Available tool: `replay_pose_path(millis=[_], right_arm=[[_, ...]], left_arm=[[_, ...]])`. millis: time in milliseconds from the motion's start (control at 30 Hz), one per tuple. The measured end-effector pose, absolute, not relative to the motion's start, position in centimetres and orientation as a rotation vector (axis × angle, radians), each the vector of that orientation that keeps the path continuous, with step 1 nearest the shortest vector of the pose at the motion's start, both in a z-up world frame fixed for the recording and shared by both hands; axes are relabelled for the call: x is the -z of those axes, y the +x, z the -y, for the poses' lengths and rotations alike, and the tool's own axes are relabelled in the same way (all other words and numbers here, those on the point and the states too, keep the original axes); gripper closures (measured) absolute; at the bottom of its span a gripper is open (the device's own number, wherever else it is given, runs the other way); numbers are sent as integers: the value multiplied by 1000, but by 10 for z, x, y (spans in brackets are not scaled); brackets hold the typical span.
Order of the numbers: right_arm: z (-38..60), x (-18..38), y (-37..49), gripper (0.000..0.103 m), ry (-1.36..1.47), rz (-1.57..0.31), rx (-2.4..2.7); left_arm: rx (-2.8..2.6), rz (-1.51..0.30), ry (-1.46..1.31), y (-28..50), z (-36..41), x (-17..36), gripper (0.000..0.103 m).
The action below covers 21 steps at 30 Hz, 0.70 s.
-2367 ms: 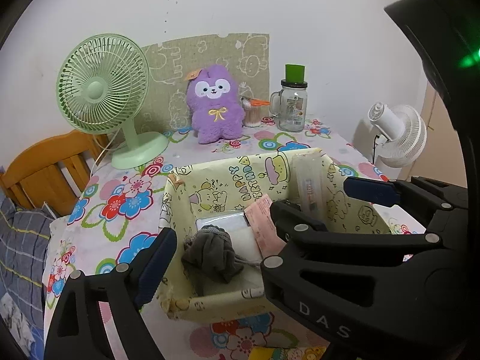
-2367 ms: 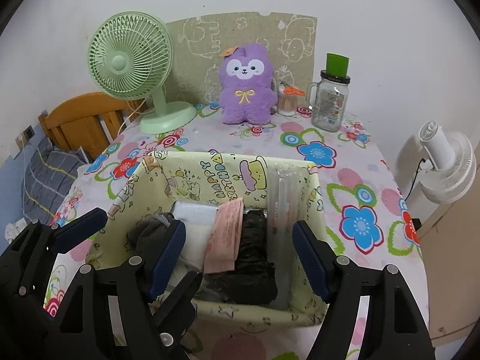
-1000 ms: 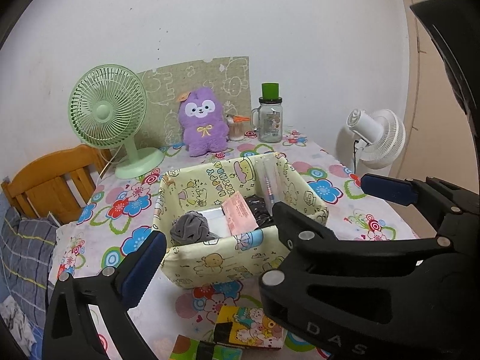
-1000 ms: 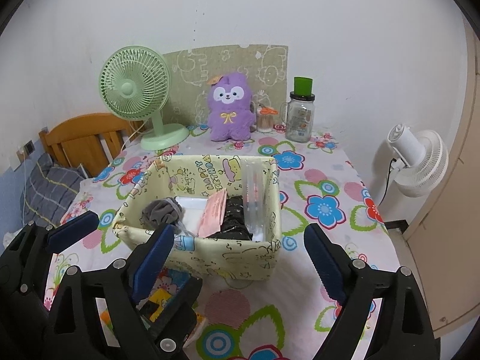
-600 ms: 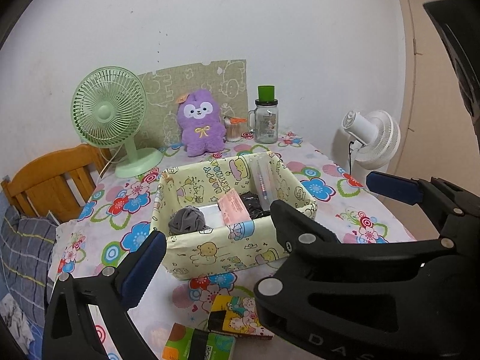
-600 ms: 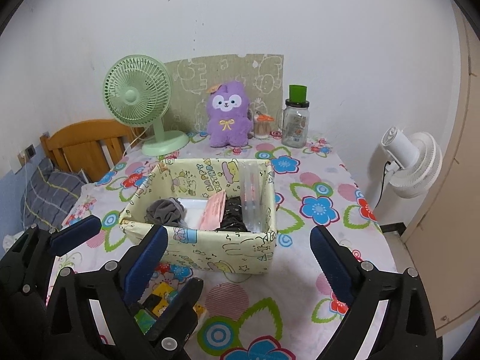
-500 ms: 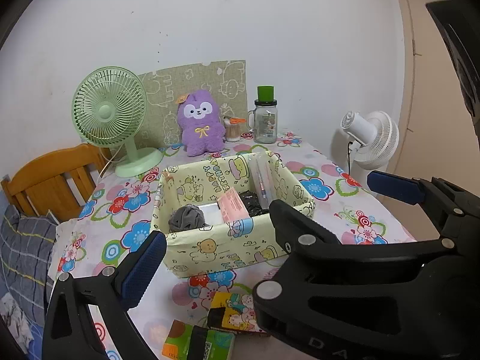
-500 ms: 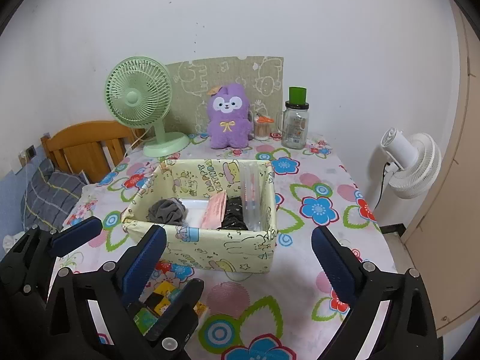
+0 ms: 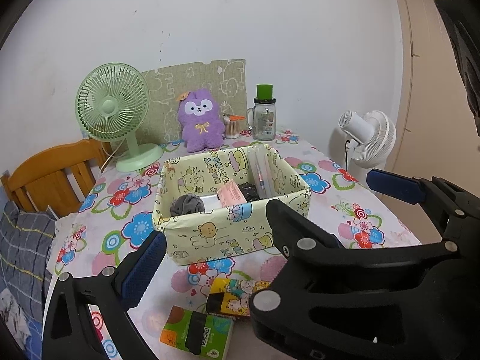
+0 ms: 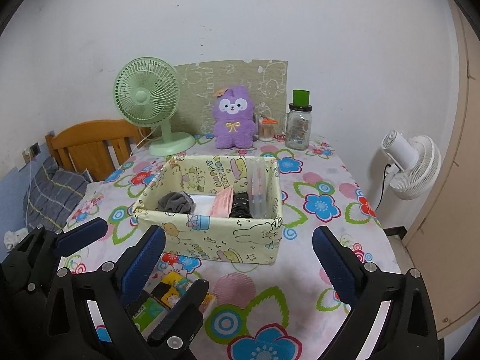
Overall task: Organize soft objects
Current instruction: 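Withdraw both tools from the box toward the tissue packs on the table, then grasp the green tissue pack with left tool while right tool reaches the cartoon tissue pack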
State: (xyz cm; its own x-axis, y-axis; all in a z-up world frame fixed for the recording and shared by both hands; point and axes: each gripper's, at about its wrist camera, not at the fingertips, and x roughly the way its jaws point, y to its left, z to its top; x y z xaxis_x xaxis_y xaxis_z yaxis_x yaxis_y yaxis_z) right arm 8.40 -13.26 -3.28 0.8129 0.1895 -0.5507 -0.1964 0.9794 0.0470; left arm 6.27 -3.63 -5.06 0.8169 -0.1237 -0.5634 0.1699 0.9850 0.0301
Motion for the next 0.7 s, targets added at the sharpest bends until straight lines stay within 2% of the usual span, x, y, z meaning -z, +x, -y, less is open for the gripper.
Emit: replay_pose_path(millis=[700], right_arm=[[115,58,83,3,-16,-564,-238]], left_arm=[[132,-637,69,66,20,76,0]])
